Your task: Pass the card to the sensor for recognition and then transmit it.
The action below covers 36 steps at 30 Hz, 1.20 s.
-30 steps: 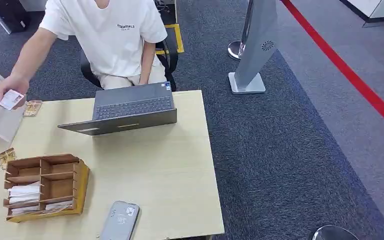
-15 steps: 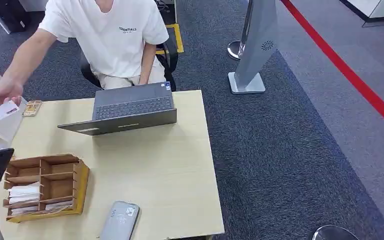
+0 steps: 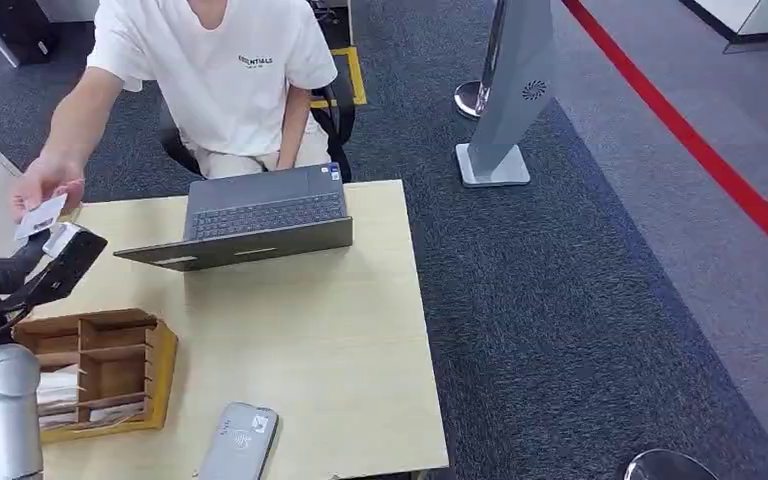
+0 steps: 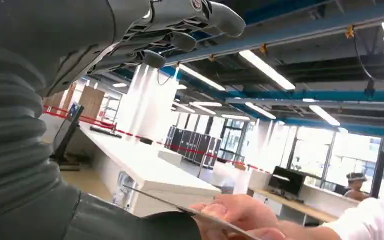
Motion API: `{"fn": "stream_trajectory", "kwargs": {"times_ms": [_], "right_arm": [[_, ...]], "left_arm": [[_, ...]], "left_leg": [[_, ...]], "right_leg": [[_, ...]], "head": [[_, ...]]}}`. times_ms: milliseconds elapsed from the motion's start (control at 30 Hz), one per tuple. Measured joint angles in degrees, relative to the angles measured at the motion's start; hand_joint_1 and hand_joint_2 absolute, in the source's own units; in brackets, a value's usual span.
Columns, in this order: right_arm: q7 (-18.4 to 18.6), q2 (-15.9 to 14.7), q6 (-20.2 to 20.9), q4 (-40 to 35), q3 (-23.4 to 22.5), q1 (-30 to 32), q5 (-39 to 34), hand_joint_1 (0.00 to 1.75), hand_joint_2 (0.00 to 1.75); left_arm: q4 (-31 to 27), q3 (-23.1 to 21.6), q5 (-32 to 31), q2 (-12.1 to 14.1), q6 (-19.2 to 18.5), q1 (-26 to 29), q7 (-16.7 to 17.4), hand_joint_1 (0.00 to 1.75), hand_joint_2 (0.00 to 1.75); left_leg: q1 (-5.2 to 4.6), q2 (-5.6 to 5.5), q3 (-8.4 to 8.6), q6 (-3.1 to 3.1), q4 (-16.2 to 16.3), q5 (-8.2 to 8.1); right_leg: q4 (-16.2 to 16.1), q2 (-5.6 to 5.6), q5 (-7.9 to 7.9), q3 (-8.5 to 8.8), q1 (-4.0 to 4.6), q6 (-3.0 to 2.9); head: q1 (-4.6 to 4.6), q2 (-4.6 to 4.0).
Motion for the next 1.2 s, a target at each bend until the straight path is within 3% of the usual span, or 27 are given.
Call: {"fn": "stream_trajectory", "kwargs": {"times_ms": [300, 333, 367, 400, 567, 1200], "right_arm": [[0.7, -0.8, 0.3, 0.3, 0.4, -0.2, 0.0, 0.0, 1.75], [0.8, -0.9, 0.3, 0.4, 0.5, -0.2, 0.0, 0.0, 1.75], [0.9, -1.0, 0.3, 0.4, 0.5, -0.3, 0.0, 0.0, 1.75], [1.1, -1.1, 0.3, 0.5, 0.6, -0.3, 0.0, 0.0, 1.75], [1.3, -1.5, 0.5, 0.6, 1.4, -0.3, 0.0, 0.0, 1.75], [1.6, -2.0, 0.4, 1.1, 2.0, -0.3, 0.0, 0.0, 1.75]], "left_arm": [[11.0, -6.9, -9.8, 3.6, -7.4, -8.0, 9.5, 0.0, 1.75], [12.2, -7.6, -10.9, 4.0, -8.2, -8.8, 10.4, 1.47, 1.75], [13.1, -8.2, -11.8, 4.4, -8.9, -9.4, 11.2, 1.47, 1.75], [14.2, -8.8, -13.0, 4.7, -9.7, -10.0, 12.2, 1.75, 1.75], [18.2, -10.3, -17.6, 5.6, -12.8, -12.4, 15.3, 1.75, 1.75], [23.3, -10.3, -17.7, 6.4, -12.4, -14.0, 15.1, 1.75, 1.75]], "left_leg": [[0.0, 0.0, -0.04, -0.04, 0.0, 0.07], [0.0, -0.01, -0.04, -0.04, 0.0, 0.08], [0.0, 0.0, -0.04, -0.04, 0.0, 0.08], [0.01, 0.0, -0.04, -0.04, 0.0, 0.08], [0.0, 0.01, -0.06, -0.02, 0.0, 0.1], [0.0, -0.01, -0.11, -0.02, 0.0, 0.11]], "right_leg": [[0.0, -0.01, 0.09, -0.01, 0.0, 0.02], [0.0, -0.02, 0.09, -0.01, 0.0, 0.02], [0.0, -0.01, 0.1, -0.01, 0.0, 0.02], [0.0, -0.01, 0.1, -0.01, 0.0, 0.02], [0.0, 0.0, 0.13, -0.03, 0.0, 0.03], [0.0, -0.01, 0.14, -0.05, 0.0, 0.04]], "head": [[0.02, 0.0], [0.04, 0.0], [0.0, 0.0], [0.02, 0.0], [0.0, 0.0], [0.02, 0.0]]}}
